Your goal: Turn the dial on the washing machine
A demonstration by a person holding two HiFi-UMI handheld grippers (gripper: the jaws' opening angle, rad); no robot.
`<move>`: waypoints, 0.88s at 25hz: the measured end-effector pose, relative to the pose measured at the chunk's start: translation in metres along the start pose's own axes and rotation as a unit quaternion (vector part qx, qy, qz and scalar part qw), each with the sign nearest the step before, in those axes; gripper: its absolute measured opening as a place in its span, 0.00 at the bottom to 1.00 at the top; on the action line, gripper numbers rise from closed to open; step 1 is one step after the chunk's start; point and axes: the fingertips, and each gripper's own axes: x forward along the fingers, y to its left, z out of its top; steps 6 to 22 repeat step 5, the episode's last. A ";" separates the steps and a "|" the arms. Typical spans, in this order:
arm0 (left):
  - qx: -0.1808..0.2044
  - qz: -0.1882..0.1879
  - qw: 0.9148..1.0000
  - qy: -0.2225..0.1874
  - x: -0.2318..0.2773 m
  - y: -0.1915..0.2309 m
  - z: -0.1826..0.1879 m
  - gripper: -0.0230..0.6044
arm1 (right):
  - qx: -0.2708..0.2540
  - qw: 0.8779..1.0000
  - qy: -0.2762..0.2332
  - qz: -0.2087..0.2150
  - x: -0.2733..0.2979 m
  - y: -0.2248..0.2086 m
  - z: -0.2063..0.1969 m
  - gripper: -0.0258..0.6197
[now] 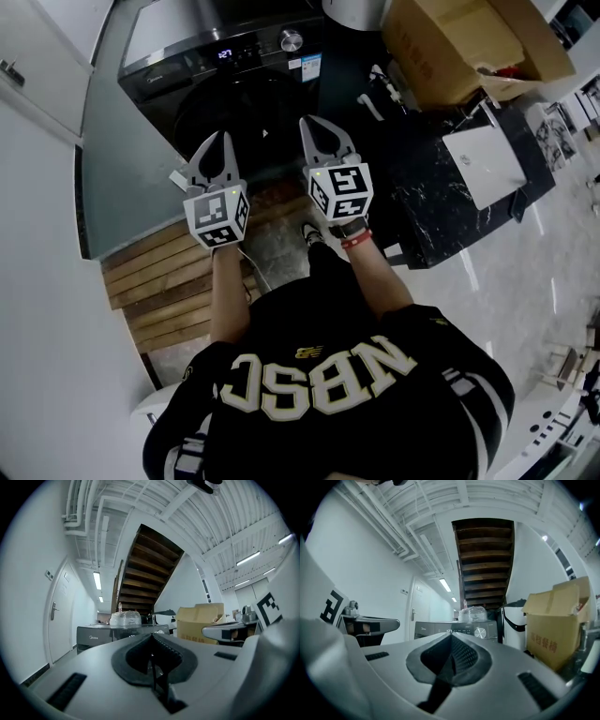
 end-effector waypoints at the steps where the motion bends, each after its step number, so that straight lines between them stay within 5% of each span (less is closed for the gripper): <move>1: 0.000 0.000 1.000 0.001 -0.005 -0.002 0.000 0.06 | -0.001 1.000 0.001 0.000 -0.005 0.001 -0.001 0.05; 22: 0.002 -0.003 1.000 0.007 -0.028 -0.013 -0.001 0.06 | 0.000 1.000 0.005 0.002 -0.026 0.009 -0.004 0.05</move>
